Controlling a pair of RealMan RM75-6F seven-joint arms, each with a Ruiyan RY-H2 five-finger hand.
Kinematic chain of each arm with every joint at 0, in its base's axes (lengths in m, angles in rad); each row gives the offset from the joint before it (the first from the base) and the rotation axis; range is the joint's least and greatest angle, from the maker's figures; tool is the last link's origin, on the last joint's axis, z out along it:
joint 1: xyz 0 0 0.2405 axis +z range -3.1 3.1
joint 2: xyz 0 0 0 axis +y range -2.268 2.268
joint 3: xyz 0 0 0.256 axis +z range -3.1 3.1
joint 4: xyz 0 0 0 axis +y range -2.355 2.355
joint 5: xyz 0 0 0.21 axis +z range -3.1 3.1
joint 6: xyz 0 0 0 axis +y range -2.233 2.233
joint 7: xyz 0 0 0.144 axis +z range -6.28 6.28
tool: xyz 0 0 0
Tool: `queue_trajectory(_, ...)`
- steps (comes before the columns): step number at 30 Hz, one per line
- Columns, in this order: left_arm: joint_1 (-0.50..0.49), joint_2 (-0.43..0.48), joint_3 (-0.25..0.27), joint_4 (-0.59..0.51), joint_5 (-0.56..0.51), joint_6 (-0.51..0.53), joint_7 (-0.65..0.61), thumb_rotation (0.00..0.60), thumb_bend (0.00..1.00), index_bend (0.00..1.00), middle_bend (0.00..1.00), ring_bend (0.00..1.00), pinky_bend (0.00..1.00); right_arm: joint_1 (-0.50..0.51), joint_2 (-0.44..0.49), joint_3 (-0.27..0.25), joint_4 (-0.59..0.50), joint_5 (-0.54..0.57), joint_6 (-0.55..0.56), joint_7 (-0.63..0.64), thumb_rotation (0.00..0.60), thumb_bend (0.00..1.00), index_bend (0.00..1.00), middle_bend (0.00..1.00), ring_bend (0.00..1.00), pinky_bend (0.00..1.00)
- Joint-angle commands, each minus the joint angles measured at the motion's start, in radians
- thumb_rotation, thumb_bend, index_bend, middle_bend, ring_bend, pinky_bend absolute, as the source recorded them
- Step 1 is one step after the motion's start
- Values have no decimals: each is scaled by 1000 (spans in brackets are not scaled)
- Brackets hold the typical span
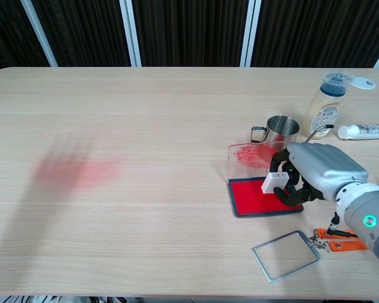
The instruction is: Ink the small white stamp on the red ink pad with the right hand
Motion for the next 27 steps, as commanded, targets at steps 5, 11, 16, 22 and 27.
queue_trajectory(5,0,0,0,0,0,-1,1,600,11,0,0,0,0,-1,-5,-3,10,1,-3,1,600,604,768,656,490,509)
queue_trajectory(11,1,0,1,-1,0,1,1,600,11,0,0,0,0,-2,-1,-2,2,-6,2,4,600,604,768,656,490,509)
queue_trajectory(16,1,0,1,-1,2,2,1,600,11,0,0,0,0,-1,17,5,-27,-22,15,3,600,603,767,656,490,510)
queue_trajectory(22,2,-1,1,2,3,5,2,600,11,0,0,0,0,-4,61,19,-79,-34,34,0,600,603,767,656,490,509)
queue_trajectory(27,3,-2,1,3,1,6,6,600,11,0,0,0,0,-10,114,24,-119,-41,46,-3,600,603,767,656,490,509)
